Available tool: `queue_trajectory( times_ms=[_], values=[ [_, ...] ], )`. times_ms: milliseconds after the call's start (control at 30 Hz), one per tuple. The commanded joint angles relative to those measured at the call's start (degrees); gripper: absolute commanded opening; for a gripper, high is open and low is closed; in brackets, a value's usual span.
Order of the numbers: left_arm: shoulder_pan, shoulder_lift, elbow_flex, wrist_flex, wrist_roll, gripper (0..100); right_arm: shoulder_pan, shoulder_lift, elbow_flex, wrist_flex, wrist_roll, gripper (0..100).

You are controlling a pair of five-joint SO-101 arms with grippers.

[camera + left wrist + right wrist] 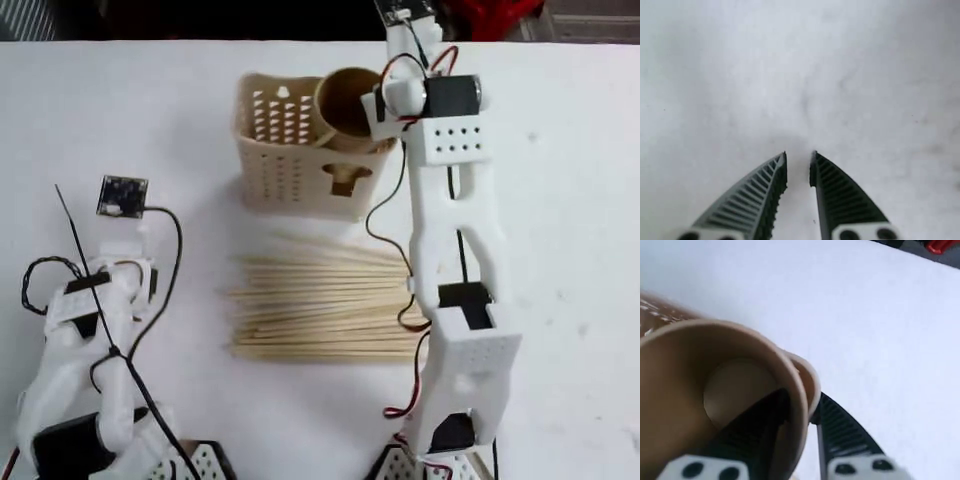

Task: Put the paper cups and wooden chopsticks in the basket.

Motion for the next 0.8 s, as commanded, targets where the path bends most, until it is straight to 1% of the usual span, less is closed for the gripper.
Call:
queue_trajectory(
  times_ms=[0, 67, 133, 433, 600, 667, 767],
  values=[
    [0.92, -1.45, -0.18, -1.32, -0.70, 10, 1.80, 0.04, -8.88, 9.54, -0.97, 1.4],
    [0.92, -1.45, -0.18, -1.32, -0.70, 10, 1.98, 0.22, -13.63, 12.62, -1.32, 1.4],
    [0.92, -1.45, -0.18, -1.32, -0.70, 10, 2.51, -0.13, -15.47, 12.70, -2.55, 1.3],
    [0.92, -1.45, -0.18, -1.32, -0.70, 10, 5.23, -0.31, -12.92, 12.79, -2.55, 1.3],
    [0.92, -1.45, -0.18, -1.32, -0.70, 10, 4.97, 1.01, -10.11, 12.62, -1.23, 1.5],
    [0.92, -1.45, -0.18, -1.32, -0.70, 10, 4.97, 1.54, -10.20, 12.62, -1.23, 5.3],
    [0.92, -1.45, -0.18, -1.32, -0.70, 10, 4.88, 2.07, -10.20, 12.62, -0.97, 18.4]
  ],
)
